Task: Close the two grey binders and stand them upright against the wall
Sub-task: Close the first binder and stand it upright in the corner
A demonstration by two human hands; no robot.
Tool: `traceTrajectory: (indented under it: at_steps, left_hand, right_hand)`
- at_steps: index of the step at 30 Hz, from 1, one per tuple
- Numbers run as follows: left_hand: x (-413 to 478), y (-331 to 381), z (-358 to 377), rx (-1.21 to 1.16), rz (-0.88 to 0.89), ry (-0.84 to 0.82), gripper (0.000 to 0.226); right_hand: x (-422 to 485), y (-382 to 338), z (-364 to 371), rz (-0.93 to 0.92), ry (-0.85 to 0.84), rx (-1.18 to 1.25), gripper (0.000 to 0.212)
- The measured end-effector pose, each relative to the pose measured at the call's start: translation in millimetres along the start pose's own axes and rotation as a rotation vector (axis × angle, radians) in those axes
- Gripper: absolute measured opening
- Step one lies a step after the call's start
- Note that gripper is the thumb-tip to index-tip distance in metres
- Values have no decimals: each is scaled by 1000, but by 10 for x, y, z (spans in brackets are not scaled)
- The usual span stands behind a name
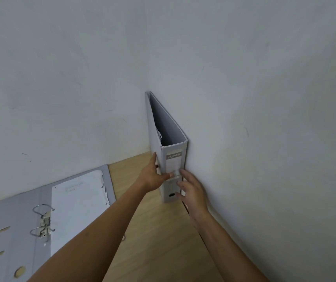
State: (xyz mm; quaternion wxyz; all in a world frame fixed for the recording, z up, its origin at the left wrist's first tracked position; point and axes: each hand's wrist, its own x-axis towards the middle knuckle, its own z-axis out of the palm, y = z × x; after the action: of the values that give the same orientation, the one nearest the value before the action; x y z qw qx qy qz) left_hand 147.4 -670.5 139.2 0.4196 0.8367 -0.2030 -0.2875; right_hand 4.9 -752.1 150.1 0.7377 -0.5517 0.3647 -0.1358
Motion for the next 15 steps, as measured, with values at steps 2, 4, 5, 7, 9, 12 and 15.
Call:
traceTrajectory:
  at_steps: [2, 4, 5, 7, 9, 12, 15]
  left_hand:
    - [-57, 8, -3, -37, -31, 13, 117]
    - [-115, 10, -15, -101, -56, -1, 114]
    - [-145, 4, -19, -131, -60, -6, 111]
    - [-226, 6, -26, -176, -63, -8, 102]
    - [-315, 24, -60, -209, -61, -11, 91]
    - [-430, 14, -118, -258, -59, -25, 81]
    - [-594, -71, -204, -303, -72, -32, 73]
  right_hand:
    - [-15, -19, -8, -24, -7, -18, 51]
    - [-26, -24, -2, -53, -5, -32, 53]
    - [-32, -22, 5, -63, 0, -37, 54]
    - [-54, -23, 18, -74, 7, -47, 54]
    - [-69, -29, 32, -83, 3, -65, 55]
    - [-77, -46, 25, -99, 8, -72, 56]
    - [-76, 9, 34, -85, 46, -74, 57]
